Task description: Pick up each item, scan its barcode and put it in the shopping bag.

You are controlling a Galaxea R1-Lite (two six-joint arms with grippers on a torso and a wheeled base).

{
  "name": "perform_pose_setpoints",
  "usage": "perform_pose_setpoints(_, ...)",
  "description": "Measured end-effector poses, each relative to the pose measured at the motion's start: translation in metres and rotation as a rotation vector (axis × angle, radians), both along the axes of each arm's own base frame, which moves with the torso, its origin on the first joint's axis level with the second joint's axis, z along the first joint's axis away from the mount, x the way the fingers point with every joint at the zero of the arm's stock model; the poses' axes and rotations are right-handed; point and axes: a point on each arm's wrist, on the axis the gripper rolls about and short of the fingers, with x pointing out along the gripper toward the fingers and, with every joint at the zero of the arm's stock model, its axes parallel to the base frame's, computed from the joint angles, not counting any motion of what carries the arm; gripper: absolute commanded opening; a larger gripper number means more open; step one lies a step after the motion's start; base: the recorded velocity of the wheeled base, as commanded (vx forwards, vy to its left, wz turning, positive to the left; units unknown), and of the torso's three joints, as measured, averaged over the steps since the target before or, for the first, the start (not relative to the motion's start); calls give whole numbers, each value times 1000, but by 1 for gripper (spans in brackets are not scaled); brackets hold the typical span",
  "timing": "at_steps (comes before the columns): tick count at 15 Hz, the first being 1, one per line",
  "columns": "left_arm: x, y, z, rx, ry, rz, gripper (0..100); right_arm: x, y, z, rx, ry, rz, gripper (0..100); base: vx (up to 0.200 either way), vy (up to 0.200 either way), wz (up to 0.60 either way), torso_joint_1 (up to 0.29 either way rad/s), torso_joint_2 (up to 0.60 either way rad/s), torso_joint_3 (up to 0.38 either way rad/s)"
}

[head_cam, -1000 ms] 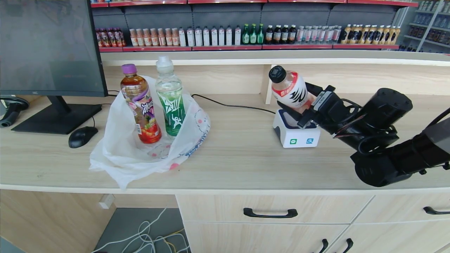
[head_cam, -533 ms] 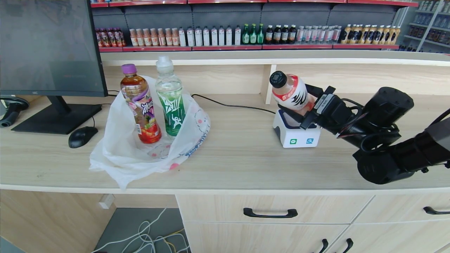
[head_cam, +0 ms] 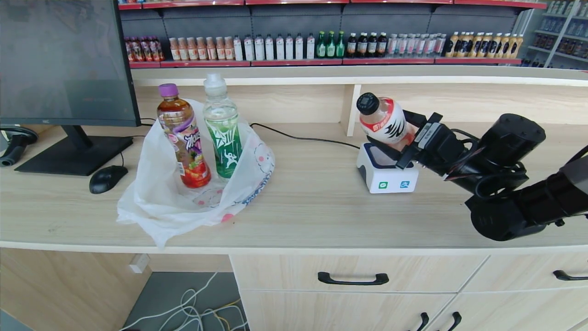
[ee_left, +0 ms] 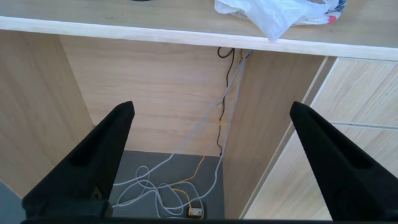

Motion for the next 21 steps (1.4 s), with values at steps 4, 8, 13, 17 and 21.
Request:
perform_pose_setpoints(4, 0, 0, 0, 1, 1, 0, 100, -4, 1, 3, 104, 26, -23, 0, 0, 0, 0, 0, 0, 0)
perform_pose_setpoints(8, 0, 0, 0, 1, 1, 0, 100, -18, 6, -1, 295, 103, -107, 0, 0, 0, 0, 0, 0, 0)
perform_pose_setpoints(13, 0, 0, 0, 3, 3, 0, 100, -44, 3, 19, 531, 179, -166, 0, 0, 0, 0, 0, 0, 0)
perform_pose_setpoints(17, 0, 0, 0, 2, 3, 0, 100, -73, 6, 32, 774, 256, -203, 0, 0, 0, 0, 0, 0, 0)
perform_pose_setpoints(21, 0, 0, 0, 0, 3, 0, 100, -89, 10, 30, 840, 338, -140, 0, -50, 0, 0, 1, 1, 1)
